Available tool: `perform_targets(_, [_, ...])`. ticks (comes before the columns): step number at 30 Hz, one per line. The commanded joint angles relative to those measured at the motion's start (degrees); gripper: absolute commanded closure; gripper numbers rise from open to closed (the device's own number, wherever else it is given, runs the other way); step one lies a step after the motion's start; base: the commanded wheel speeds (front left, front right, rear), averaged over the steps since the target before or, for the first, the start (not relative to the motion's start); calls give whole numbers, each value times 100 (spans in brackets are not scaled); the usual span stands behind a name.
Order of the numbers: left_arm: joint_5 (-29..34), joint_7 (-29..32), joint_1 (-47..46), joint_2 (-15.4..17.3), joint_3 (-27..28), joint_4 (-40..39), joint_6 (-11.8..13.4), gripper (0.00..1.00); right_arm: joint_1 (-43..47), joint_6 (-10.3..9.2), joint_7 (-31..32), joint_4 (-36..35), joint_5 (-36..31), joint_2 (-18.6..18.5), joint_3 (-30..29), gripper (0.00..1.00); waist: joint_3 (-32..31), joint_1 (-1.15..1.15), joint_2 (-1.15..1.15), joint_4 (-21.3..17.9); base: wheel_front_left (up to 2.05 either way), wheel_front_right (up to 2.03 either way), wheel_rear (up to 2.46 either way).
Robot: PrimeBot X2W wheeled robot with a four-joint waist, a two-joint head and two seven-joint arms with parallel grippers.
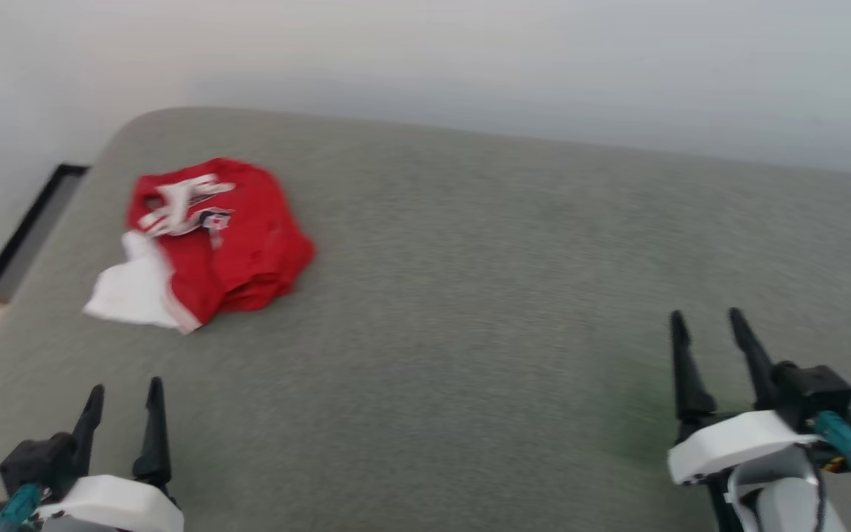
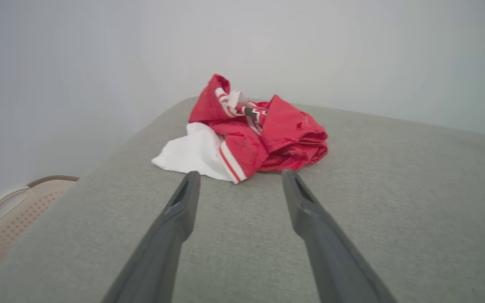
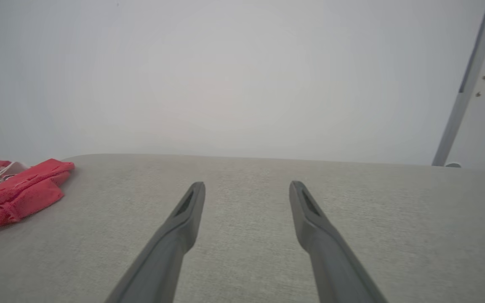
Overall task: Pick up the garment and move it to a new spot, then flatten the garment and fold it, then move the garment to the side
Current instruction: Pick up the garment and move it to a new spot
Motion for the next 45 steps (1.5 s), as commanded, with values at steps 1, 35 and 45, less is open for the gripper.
perform_targets(1, [29, -27, 63, -56, 148, 23, 12, 0, -71, -2, -27, 82, 59, 2, 152, 0, -42, 0, 0, 480, 0, 0, 0])
perform_targets(35, [-26, -27, 297, -547, 767, -547, 13, 0, -1171, -3, -22, 1075, 629, -8, 2009, 0, 114, 0, 0, 1913, 0, 0, 0])
perform_targets(45, [-1235, -21, -1649, 1199, -654, -69, 12, 0, -1309, -2, -21, 708, 301, -6, 1691, 0, 1095, 0, 0, 918, 0, 0, 0])
